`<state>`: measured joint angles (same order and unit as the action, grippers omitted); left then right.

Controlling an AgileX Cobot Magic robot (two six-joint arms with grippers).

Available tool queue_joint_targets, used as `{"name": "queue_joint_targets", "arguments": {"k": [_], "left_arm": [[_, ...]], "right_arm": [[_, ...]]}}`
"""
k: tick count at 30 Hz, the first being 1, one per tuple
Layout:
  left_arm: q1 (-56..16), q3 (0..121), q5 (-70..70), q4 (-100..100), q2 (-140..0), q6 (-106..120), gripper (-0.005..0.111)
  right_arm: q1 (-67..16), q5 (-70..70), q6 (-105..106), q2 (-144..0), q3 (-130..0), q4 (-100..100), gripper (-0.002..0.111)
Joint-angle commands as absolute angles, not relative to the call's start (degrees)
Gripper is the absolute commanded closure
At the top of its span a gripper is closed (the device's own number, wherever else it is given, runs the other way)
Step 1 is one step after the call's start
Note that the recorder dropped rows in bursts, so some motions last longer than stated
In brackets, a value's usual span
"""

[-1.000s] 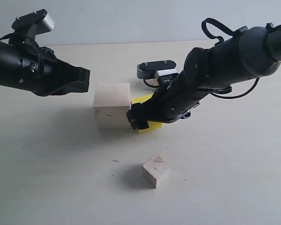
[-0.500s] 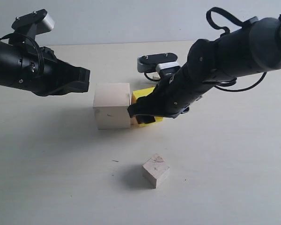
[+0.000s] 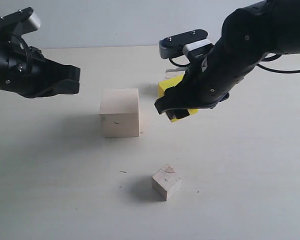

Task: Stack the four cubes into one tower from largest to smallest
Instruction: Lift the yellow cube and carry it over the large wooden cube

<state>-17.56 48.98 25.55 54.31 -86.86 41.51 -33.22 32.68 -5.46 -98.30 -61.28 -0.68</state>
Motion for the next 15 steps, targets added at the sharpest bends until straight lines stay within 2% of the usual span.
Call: {"name": "queue_joint_targets", "arguments": {"k": [1,7,15], "left_arm": [[-13.8,48.9,27.5,54.1,-86.4,41.1,0.107],[-12.4,48.9,27.7,54.1,-86.4,40.6,0.107],[-12.4,48.9,24.6,54.5,-86.5,38.4,0.107]], "right_arm": [[-33.3,35.4,-5.6,-95.7,-63.8,-3.1,0.108],[-33.6,39.6,-4.1,-95.9,-70.5,-11.8,0.108],[-40.6,41.1,-15.5,-98.9,-79.7,-7.5,0.108]]}}
